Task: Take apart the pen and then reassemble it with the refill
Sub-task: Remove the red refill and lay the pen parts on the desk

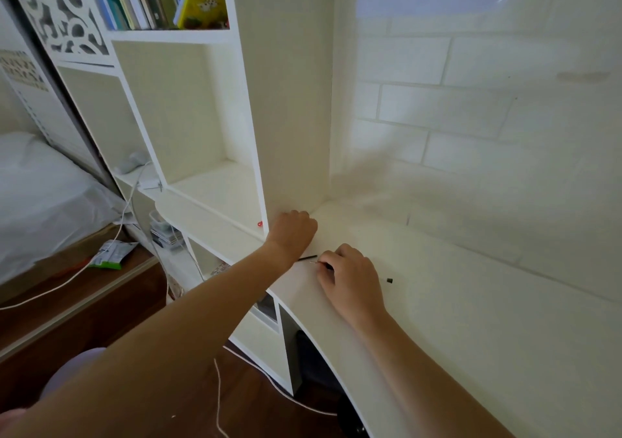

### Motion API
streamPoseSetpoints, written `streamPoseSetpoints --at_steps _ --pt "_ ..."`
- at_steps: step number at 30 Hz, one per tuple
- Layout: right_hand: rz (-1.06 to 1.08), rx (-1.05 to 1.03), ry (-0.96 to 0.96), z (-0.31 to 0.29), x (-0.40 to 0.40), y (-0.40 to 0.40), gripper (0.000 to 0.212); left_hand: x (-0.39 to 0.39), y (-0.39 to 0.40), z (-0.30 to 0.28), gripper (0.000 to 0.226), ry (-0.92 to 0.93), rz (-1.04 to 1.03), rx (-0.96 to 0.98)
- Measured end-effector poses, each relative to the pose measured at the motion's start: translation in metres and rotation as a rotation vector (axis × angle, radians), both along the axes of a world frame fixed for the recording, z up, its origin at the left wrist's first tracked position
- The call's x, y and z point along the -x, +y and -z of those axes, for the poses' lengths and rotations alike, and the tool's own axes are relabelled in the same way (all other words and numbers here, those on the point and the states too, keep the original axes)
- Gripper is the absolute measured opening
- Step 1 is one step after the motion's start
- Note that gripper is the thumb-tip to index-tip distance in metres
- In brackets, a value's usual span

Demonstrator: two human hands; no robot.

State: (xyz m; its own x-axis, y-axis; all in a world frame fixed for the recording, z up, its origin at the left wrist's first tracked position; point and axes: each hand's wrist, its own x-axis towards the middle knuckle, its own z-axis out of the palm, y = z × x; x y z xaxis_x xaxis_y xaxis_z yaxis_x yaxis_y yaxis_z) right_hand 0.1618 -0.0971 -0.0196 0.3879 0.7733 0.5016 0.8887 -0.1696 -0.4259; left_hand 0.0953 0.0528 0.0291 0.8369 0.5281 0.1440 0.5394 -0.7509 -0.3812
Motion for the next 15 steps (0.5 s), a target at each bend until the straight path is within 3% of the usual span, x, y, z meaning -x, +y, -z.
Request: streamPoseSetpoints --at_steps 3,9,12,15 --pt "-0.001 -0.007 -0.002 0.0 0.0 0.0 0.011 0.004 0.005 -0.004 0.03 -0.04 -0.016 0.12" --pt "0.007 -0.005 -0.009 0.001 -0.001 0.001 0.013 0.01 0.008 -0.001 0.03 -0.125 0.036 0.159" --pt "0.001 -0.001 -0.016 0.001 -0.002 0.0 0.014 0.02 0.006 -0.001 0.039 -0.31 0.11 0.172" --pt "-0.01 -0.006 -0.019 0.002 -0.003 0.0 0.014 0.041 -0.013 0.004 0.043 -0.625 0.177 0.232"
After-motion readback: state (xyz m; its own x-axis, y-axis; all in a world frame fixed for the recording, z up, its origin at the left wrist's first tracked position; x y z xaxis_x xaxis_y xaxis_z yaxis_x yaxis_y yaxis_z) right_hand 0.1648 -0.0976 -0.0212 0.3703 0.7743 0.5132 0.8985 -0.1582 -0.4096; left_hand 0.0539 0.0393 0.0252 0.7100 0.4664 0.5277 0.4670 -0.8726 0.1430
